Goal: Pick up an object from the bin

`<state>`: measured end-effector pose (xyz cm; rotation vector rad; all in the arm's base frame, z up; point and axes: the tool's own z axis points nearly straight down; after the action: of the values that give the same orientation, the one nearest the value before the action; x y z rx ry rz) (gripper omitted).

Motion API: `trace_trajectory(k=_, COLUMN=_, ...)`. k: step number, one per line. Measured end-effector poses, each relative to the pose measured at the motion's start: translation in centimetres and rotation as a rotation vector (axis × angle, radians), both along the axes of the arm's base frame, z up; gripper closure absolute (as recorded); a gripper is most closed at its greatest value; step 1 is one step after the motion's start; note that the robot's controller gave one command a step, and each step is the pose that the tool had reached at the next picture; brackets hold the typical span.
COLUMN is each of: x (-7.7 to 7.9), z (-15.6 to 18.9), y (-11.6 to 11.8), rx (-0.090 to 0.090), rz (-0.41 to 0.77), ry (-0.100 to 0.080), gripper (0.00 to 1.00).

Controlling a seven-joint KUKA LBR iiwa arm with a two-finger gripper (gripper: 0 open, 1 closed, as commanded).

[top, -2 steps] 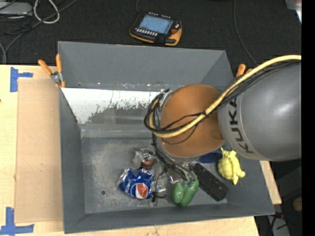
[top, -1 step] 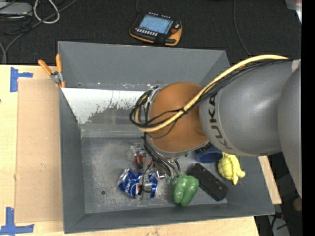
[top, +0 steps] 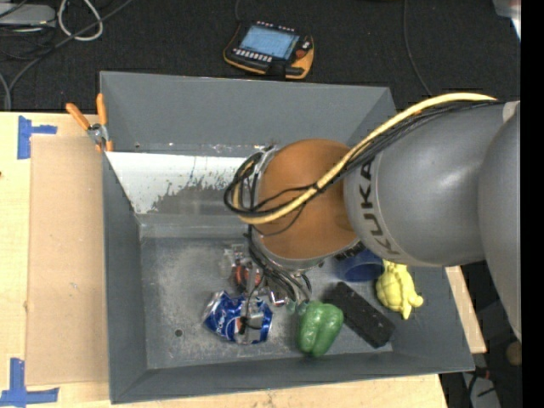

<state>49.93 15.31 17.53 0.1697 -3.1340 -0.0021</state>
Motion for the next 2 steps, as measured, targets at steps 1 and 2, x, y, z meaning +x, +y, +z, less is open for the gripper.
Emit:
trace_trajectory(k=1, x=-1.1, z=-3.5, y=0.6, rx=0.000, rz=0.158, ry=0.004, gripper=0.00)
trace_trajectory(k=2, x=1.1, z=-4.1, y=-4.3, rx=0.001, rz=0.043, ry=-0.004, gripper=1.00)
